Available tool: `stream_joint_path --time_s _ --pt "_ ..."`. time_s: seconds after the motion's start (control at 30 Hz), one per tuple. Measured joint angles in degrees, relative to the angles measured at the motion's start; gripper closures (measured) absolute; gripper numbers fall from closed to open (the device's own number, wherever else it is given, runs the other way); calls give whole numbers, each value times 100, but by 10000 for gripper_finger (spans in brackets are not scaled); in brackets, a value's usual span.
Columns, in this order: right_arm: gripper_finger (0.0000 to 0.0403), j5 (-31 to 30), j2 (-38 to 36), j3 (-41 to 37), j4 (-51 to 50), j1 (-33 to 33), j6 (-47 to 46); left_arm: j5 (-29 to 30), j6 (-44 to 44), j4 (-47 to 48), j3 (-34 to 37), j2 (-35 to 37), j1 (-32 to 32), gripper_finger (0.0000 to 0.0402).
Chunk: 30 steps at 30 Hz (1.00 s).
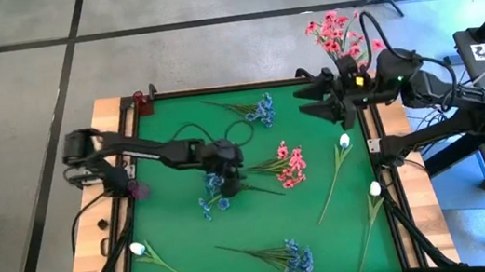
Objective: Sort flowers into vase by color
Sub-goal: Put the pink flowers into the transparent vase
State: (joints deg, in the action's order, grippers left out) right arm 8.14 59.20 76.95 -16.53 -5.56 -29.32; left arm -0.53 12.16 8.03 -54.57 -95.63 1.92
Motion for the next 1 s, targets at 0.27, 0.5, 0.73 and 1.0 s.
stream_joint_path --time_s 0.27,0.5,0.73,1.0 --pt "116 -266 -6 7 -100 460 -35 345 -62 -566 0 -948 188 203" --pt "116 -247 -7 7 -238 452 58 487 40 -966 -12 -1357 194 238" --pt "116 -57 -7 7 -240 452 369 902 388 -861 8 -1080 129 357" --pt "116 -42 -7 7 496 447 412 1438 277 -902 -2 896 326 395"
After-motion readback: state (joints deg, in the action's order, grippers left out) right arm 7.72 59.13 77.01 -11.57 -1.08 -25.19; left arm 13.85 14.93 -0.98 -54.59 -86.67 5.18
